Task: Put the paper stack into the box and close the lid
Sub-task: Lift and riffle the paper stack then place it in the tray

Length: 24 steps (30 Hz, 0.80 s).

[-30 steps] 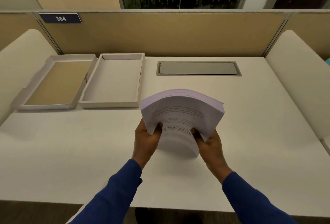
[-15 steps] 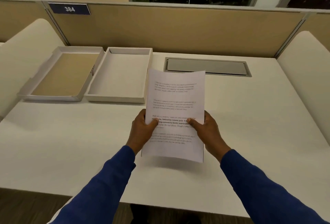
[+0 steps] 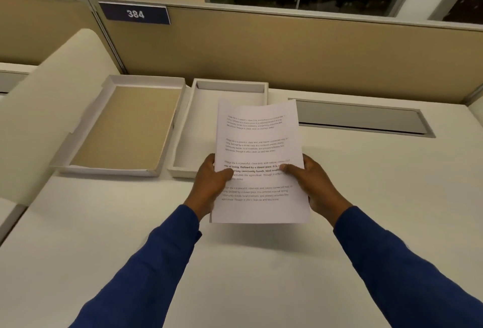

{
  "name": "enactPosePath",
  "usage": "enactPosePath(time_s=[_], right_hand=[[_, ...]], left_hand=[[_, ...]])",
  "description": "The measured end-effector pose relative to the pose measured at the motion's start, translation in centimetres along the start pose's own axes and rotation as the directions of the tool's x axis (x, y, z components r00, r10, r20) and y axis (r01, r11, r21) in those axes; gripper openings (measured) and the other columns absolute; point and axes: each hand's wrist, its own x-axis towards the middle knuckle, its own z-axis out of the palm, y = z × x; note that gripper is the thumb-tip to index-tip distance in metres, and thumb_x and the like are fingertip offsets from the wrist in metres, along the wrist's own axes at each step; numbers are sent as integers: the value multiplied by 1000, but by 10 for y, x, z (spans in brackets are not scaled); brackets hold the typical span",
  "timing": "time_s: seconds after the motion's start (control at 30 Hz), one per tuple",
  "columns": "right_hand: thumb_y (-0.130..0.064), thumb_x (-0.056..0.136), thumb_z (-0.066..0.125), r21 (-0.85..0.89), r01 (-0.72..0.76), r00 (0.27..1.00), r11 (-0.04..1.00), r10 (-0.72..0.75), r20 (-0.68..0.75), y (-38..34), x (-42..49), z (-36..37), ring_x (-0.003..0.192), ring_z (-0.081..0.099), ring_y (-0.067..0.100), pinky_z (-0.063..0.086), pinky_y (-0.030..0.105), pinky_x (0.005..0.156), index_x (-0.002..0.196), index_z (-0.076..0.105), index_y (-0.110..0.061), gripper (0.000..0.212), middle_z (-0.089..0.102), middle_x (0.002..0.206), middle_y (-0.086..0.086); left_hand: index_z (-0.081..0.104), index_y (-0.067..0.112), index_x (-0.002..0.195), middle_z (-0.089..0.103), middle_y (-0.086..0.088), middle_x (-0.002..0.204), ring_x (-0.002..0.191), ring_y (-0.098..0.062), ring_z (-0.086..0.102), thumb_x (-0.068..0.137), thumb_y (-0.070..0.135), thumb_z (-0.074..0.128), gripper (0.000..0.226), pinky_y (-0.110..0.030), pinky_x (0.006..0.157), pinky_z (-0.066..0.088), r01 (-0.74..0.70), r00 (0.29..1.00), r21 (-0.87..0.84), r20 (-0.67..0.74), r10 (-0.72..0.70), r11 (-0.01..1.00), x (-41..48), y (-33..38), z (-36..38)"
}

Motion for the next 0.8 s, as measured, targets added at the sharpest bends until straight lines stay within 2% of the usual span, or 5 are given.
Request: enactPosePath(time_s=[0.13,0.3,0.4,0.6,0.8], right_hand=[[-14,91,64,-14,-83,996,996,83,-22,-9,35,39,86,77,18,61,31,65,113,63,-28,27,77,107,-6],[-11,92,61,-14,-80,995,997,79,-59,-27,80,84,87,73,20,59,26,56,97,62,-28,18,75,99,-7],[-9,92,60,-13,-93,994,996,92,-65,-34,107,99,87,72,20,58,25,55,94,61,-27,18,73,97,-6],[-7,94,60,-48,-140,985,989,134,-104,-31,148,108,82,69,19,57,24,52,89,57,-25,19,69,91,-5],[-6,94,58,-119,-190,969,974,166,-185,-16,164,109,79,66,18,52,26,55,85,55,-26,23,66,88,-5]], left_hand=[[58,26,113,73,-1,113,96,-28,73,86,-1,63,39,-38,69,64,-6,1000,2,-27,6,1000,54,25,-40],[57,27,102,72,1,107,89,-24,73,84,-5,62,37,-29,55,60,51,999,80,-10,-51,995,117,48,-68],[56,19,110,68,4,100,84,-18,69,84,-4,61,35,-22,47,56,58,998,162,-30,-54,985,149,53,-73],[51,15,118,65,-4,108,92,-26,68,85,-1,64,38,-37,72,59,114,993,260,-60,-102,959,194,43,-70],[47,17,112,59,4,97,80,-11,60,90,10,66,30,-24,55,49,86,992,364,-115,-47,927,208,28,-60]])
